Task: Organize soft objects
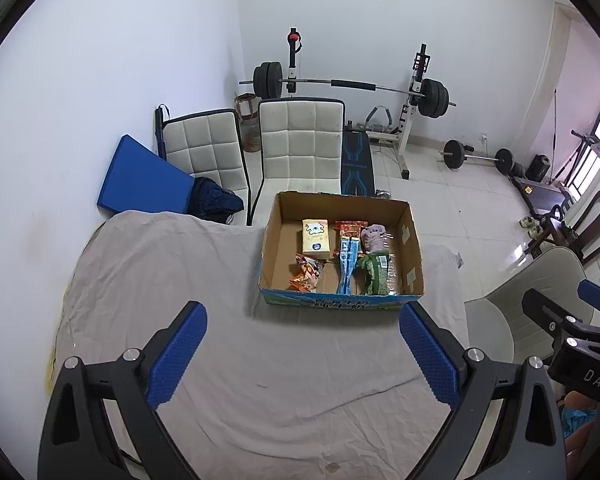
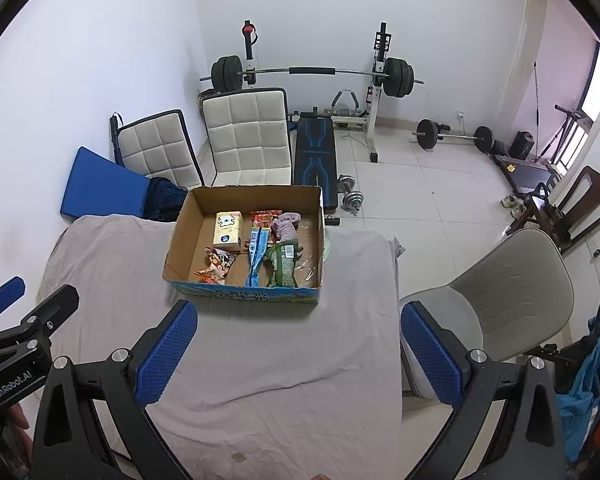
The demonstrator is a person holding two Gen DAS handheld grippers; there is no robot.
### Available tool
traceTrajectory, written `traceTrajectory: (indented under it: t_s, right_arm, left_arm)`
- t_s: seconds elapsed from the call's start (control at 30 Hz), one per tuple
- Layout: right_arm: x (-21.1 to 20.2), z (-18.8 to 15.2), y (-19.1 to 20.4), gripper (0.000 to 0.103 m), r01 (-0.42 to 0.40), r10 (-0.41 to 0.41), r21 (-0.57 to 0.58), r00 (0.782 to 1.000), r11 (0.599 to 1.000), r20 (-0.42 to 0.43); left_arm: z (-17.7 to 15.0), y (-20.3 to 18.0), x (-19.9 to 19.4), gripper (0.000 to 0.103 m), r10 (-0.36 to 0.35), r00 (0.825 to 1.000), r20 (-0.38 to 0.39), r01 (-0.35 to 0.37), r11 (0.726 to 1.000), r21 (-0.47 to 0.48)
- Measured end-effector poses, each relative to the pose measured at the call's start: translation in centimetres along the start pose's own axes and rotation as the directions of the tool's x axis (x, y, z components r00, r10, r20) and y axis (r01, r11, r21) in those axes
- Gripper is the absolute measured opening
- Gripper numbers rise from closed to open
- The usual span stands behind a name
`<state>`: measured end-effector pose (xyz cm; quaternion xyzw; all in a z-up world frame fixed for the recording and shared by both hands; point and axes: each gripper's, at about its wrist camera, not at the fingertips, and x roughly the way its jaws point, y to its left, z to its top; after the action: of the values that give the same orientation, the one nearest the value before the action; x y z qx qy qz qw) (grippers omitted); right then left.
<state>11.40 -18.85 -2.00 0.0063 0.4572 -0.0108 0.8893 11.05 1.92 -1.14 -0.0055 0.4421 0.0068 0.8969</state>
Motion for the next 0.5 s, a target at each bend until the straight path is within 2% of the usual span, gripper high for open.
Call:
traceTrajectory:
  t_s: [0.5]
  right_arm:
    - [-0.77,-0.01,-0.52,0.103,0.006,-0.007,0.008,1.000,1.000,0.014]
  left_arm:
    - [0.68,-0.09,-0.93,0.099,0.006,1.000,0.027,-0.006,1.000,0.005]
